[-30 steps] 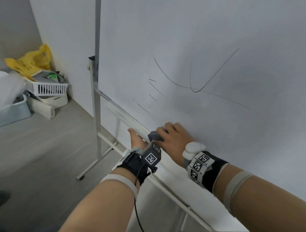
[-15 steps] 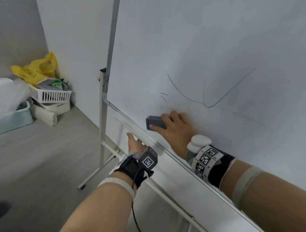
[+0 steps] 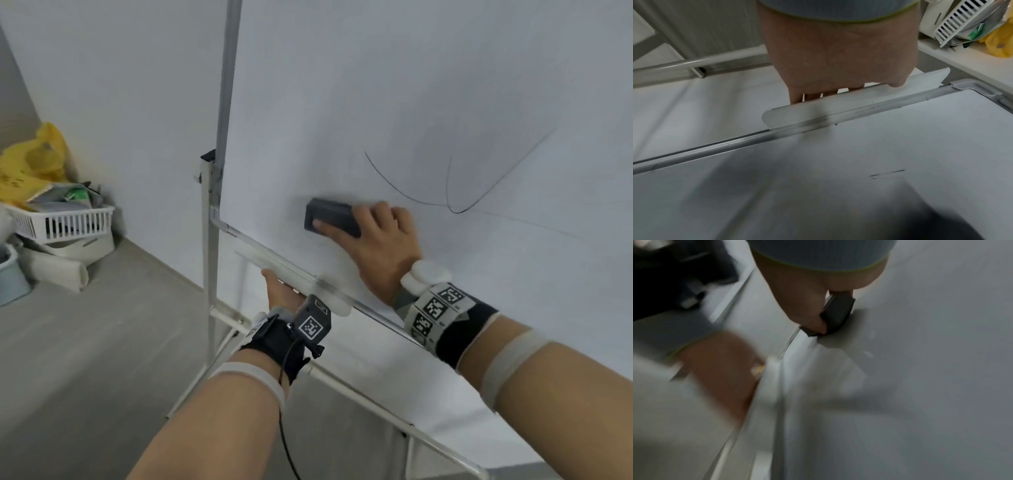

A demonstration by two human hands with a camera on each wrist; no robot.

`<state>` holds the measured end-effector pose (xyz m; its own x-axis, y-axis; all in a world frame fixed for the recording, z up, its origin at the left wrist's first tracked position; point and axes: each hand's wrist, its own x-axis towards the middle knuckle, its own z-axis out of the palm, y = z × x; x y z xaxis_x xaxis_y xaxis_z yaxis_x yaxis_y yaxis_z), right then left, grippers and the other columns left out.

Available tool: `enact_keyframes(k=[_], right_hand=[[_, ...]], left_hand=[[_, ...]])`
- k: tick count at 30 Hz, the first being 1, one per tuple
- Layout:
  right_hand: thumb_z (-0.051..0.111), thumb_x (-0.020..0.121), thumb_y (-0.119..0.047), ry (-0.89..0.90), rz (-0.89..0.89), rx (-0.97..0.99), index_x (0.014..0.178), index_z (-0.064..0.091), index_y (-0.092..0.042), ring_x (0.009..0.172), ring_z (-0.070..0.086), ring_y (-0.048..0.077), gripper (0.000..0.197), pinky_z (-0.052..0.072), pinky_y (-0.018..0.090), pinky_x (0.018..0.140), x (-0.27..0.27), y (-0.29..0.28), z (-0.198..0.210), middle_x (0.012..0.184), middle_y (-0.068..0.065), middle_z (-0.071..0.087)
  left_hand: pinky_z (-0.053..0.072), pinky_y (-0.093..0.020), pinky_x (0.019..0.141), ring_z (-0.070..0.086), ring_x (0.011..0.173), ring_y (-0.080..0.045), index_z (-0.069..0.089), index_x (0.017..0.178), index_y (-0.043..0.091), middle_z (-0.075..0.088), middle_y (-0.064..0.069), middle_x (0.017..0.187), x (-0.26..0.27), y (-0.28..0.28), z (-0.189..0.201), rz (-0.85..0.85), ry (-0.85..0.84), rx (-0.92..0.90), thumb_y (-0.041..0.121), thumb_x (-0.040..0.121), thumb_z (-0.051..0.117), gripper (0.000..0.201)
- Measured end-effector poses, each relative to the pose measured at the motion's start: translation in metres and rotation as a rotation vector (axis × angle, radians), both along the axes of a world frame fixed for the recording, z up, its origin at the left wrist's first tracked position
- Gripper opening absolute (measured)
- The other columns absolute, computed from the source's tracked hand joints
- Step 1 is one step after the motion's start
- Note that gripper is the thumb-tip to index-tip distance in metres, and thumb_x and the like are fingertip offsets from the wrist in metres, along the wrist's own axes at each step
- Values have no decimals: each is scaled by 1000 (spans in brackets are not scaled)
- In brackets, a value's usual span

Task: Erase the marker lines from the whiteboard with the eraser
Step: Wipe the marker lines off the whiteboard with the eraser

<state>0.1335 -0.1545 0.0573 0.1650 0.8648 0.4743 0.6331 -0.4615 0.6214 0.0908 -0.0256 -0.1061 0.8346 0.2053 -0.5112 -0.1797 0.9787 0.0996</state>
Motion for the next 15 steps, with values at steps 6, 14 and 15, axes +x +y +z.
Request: enact_keyframes(k=[6, 14, 15], right_hand=[[58, 76, -16, 27, 31, -157, 140, 55, -36, 98, 46, 32, 67, 34, 43, 84, -10, 7, -49, 116, 9, 50], [52, 83, -12, 15, 20, 142, 144, 52, -40, 97, 42, 29, 66, 32, 42, 85, 5, 43, -6, 111, 6, 53], [53, 82, -11, 17, 25, 130, 144, 51, -39, 96, 42, 29, 68, 32, 42, 84, 6, 46, -10, 112, 6, 53]], left_hand=[[32, -47, 117, 55, 125, -37, 60, 128, 6, 57, -20, 140, -5, 18, -2, -120, -35, 58, 90, 75, 34, 103], [30, -53, 117, 49, 133, -41, 47, 144, 8, 53, -18, 145, -1, 20, -7, -82, 77, 51, 87, 76, 39, 105], [30, -54, 117, 48, 133, -41, 46, 144, 9, 52, -19, 145, -2, 19, -4, -70, 72, 49, 87, 77, 38, 103]])
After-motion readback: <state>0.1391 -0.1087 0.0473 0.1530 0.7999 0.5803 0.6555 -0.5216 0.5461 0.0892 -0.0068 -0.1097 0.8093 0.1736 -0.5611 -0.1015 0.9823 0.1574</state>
